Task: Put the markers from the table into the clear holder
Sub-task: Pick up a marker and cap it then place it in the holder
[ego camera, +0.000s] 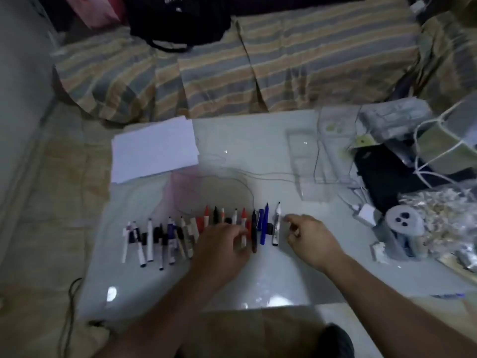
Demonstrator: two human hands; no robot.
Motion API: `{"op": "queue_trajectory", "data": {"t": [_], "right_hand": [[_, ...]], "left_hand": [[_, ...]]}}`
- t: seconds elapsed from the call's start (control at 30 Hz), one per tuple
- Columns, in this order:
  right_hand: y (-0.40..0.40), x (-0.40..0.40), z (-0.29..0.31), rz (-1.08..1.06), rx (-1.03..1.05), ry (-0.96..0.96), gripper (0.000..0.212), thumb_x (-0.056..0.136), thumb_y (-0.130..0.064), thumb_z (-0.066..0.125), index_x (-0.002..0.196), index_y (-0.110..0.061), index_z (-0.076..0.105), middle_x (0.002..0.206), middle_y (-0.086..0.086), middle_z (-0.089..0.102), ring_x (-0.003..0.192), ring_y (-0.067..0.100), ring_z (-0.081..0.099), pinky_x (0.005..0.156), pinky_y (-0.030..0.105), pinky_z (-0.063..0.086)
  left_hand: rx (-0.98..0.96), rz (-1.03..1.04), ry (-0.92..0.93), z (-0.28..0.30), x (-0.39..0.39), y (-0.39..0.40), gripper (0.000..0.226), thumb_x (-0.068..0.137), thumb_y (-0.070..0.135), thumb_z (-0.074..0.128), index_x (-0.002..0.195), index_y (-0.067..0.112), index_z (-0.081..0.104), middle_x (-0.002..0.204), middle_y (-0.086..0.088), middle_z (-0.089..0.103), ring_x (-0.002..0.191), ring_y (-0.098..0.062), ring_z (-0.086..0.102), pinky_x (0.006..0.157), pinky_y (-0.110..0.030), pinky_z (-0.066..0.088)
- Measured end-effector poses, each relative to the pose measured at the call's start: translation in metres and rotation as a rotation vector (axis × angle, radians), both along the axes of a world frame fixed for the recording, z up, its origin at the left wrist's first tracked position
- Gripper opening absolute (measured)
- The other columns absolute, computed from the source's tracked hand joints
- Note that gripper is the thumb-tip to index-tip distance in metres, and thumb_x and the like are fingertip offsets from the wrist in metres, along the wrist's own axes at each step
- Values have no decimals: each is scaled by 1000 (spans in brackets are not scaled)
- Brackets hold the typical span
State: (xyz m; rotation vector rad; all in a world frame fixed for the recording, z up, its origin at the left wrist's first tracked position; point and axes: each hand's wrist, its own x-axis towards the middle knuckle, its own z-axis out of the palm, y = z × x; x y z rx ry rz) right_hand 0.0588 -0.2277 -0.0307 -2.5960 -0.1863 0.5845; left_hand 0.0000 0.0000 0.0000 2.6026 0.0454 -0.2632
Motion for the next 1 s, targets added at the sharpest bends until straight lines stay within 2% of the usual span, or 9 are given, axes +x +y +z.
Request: {"op": "queue_trajectory", "data": {"t": [0.1, 0.23, 0.37, 0.53, 0.6, 0.67, 0.77, 0.83, 1.0], "right_hand": [[1, 21, -67, 88, 74, -101, 43, 97, -21, 58, 138, -29, 59, 106, -1, 57, 94, 20, 60, 83, 30, 47], [-4, 43, -117, 205, 48, -220, 38, 94, -23, 46, 126, -32, 65, 112, 4, 69, 106, 27, 63, 90, 41, 51], [-8, 41, -131, 216, 3, -326, 28, 94, -31, 45, 105, -26, 70, 99, 4, 71, 94, 27, 63, 82, 40, 51], [-20, 13, -116, -61, 111, -261, 7, 85, -33, 64, 89, -27, 65, 80, -8, 66, 80, 18, 59, 73, 31, 49], [-30, -3, -102, -110, 142, -246, 13, 81, -25, 68, 90, -27, 60, 80, -7, 64, 79, 19, 59, 69, 29, 47], [-37, -18, -78, -166, 196, -280, 14, 83, -19, 67, 90, -25, 56, 79, 0, 63, 74, 24, 62, 59, 27, 48], [-36, -39, -36, -215, 338, -339, 11, 90, -14, 56, 91, -23, 50, 81, 13, 63, 60, 29, 70, 51, 42, 58], [-32, -51, -11, -175, 335, -390, 11, 97, -17, 49, 97, -28, 45, 86, 11, 64, 63, 30, 69, 60, 50, 59], [-25, -99, 51, -115, 370, -573, 16, 99, -32, 56, 115, -33, 55, 100, -6, 66, 78, 14, 61, 63, 35, 50]], "left_hand": [[160, -128, -127, -78, 33, -22, 41, 83, 48, 63, 121, 35, 67, 110, 6, 62, 105, -19, 53, 89, -36, 46], [315, -268, -266, -135, 71, -39, 44, 77, 57, 57, 114, 36, 68, 100, 6, 54, 100, -25, 47, 78, -34, 34], [369, -378, -489, -160, 80, -41, 36, 72, 57, 58, 89, 32, 76, 83, 7, 51, 84, -25, 46, 67, -32, 22], [327, -442, -485, -144, 55, -47, 34, 75, 58, 62, 98, 34, 70, 94, 12, 63, 96, -20, 50, 75, -33, 26], [222, -412, -361, -123, 31, -48, 27, 81, 52, 62, 101, 34, 64, 94, 11, 67, 95, -16, 56, 81, -35, 41], [-112, -265, -219, -97, 8, -43, 20, 86, 36, 68, 105, 34, 61, 90, 9, 70, 83, -10, 65, 77, -30, 52], [-506, -36, -194, -61, -20, -30, 37, 87, 15, 68, 111, 41, 59, 98, 9, 73, 70, -5, 69, 69, -20, 56], [-600, 29, -247, -41, -33, -22, 39, 83, 14, 70, 108, 43, 62, 101, 11, 75, 79, -7, 73, 80, -28, 59], [-658, 115, -360, 17, -73, -12, 22, 83, 11, 77, 88, 32, 71, 90, 14, 76, 82, -6, 74, 78, -28, 59]]}}
